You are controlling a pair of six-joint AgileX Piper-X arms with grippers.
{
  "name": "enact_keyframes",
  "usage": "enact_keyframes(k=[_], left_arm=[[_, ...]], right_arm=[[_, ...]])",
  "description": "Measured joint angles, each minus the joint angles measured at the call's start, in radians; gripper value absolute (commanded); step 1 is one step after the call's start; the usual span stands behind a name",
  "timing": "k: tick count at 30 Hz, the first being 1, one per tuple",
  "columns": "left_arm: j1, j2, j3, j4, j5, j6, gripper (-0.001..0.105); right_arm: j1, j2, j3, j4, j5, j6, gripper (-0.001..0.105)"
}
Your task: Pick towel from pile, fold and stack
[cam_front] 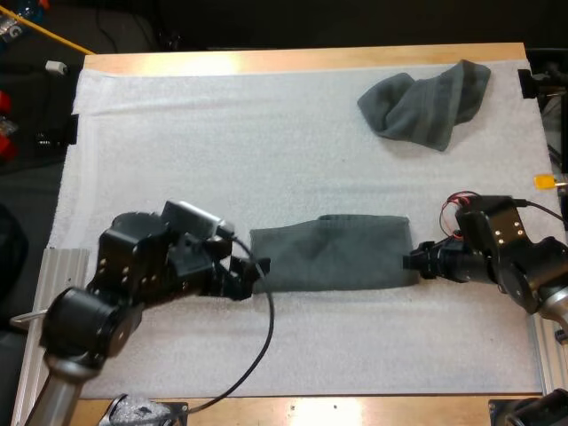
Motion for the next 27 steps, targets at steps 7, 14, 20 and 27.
enact_keyframes(k=[7,14,20,27], left_arm=[[0.0,-0.043,0.0,0.035,0.032,-0.043,0.069],[0.0,-0.043,0.0,0.052,0.032,-0.046,0.069],[0.0,-0.043,0.0,0.055,0.032,-0.049,0.069],[0.0,-0.043,0.0,0.059,0.033,-0.049,0.069]], right_arm=[[-0.154,0.057,-0.002,-0.029,-0.101,-0.047,0.057],[-0.323,0.227,-0.002,-0.086,-0.319,-0.123,0.057],[-0.356,0.377,-0.002,-0.172,-0.421,-0.136,0.057],[-0.356,0.516,-0.002,-0.259,-0.506,-0.098,0.056]])
